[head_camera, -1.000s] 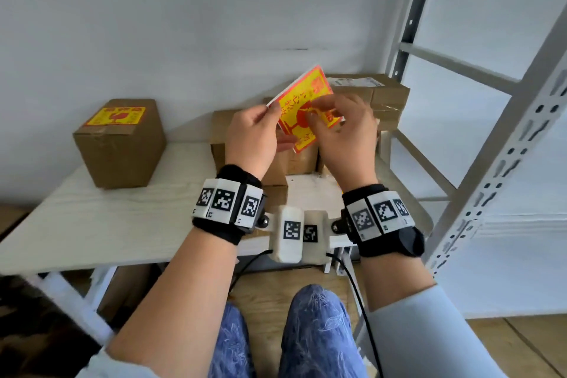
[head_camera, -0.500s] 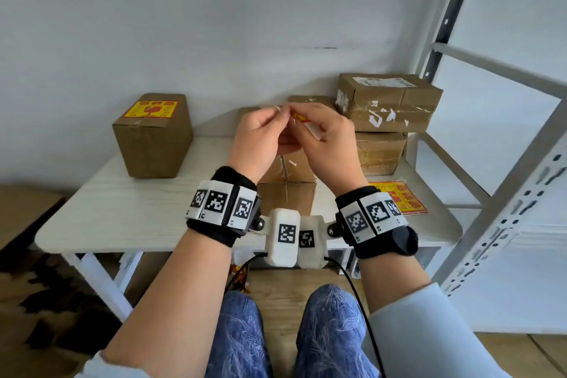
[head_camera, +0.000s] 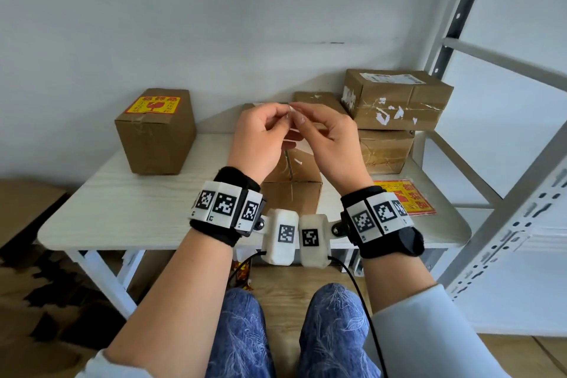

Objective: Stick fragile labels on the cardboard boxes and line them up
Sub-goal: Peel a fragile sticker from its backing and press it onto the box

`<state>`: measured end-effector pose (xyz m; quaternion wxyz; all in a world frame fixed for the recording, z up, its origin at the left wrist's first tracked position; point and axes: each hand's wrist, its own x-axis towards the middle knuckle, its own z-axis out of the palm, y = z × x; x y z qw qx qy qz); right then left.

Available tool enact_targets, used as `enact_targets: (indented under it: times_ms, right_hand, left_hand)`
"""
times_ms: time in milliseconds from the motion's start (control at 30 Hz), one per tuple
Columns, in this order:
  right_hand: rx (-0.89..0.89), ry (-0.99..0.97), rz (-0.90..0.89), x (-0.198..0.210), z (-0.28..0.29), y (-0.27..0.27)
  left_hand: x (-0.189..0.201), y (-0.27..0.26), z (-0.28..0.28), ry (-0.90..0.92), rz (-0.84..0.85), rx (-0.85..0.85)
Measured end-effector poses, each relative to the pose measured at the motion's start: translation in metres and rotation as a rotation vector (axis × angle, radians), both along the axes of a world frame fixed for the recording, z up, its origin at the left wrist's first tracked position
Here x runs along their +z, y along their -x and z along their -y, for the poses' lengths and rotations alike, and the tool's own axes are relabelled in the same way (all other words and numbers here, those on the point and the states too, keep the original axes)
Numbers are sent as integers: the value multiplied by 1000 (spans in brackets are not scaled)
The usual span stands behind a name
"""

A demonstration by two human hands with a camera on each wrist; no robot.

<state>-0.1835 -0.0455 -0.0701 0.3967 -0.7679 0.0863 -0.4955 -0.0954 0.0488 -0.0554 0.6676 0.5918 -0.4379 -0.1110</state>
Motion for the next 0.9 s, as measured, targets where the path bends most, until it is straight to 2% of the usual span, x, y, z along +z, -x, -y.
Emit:
enact_targets:
  times_ms: [133, 300, 433, 600, 733, 900]
  right_hand:
    - [21, -21, 13, -1, 0, 1]
    - [-7, -164, 79, -1, 8, -1]
    - [-184, -337, 182, -4, 23, 0]
    - [-294, -535, 277, -10, 35, 5]
    - [-423, -569, 315, -12, 39, 8]
    - [-515, -424, 316, -8, 29, 2]
  left_hand:
    - [-1, -3, -1, -16, 49, 26]
    - [0, -2, -2, -59, 88, 77]
    - [0, -9, -7, -58, -152, 130]
    - [4, -22, -20, 22, -439, 166]
    - [1, -39, -30, 60, -511, 293]
    - [-14, -65, -37, -45, -523, 404]
